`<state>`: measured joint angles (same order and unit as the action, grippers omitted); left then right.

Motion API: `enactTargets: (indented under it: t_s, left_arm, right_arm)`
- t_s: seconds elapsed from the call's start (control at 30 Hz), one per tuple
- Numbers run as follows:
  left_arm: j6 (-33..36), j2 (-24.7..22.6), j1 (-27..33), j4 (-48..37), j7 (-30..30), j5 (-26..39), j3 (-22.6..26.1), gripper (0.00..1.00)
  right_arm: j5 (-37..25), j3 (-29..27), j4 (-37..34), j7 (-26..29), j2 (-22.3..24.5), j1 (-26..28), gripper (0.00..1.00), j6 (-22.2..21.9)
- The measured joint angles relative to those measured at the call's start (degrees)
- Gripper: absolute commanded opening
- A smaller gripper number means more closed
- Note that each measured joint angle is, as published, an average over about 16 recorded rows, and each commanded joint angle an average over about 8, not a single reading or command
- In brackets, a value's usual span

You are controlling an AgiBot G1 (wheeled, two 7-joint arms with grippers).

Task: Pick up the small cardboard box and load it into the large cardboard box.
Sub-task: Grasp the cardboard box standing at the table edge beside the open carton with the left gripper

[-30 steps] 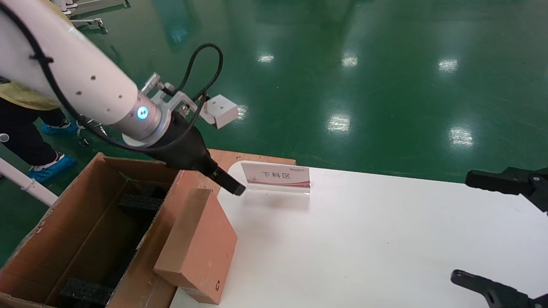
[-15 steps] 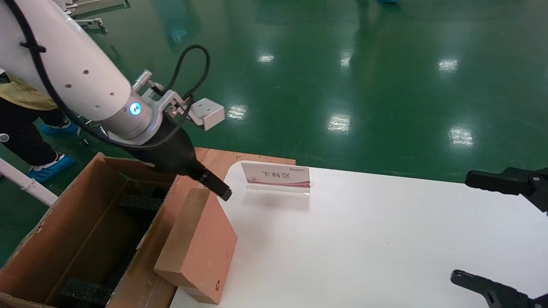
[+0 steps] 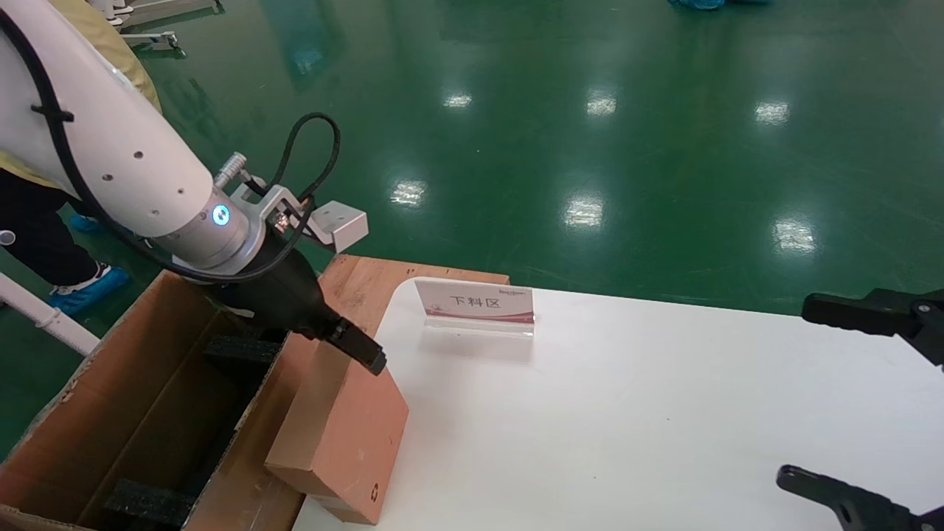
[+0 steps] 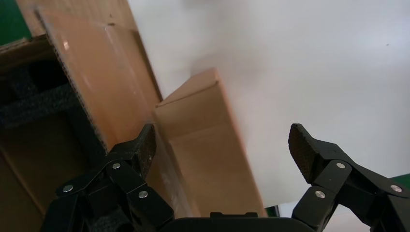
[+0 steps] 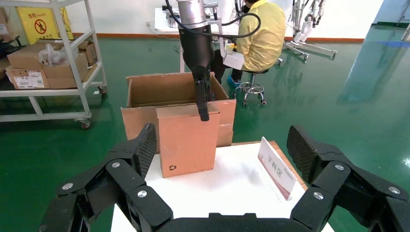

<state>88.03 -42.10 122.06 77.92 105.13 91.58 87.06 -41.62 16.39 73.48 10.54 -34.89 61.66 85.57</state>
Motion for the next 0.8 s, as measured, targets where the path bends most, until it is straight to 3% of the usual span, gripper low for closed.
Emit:
enactTargets:
  t_s: [0.8]
  left_arm:
    - [-2.61,3.12,-1.12,0.02,1.07,-2.77,3.34,1.00]
  right_arm:
    - [0.06,0.09,0.00,-0.05,0.04,0.02,1.00,-0.04]
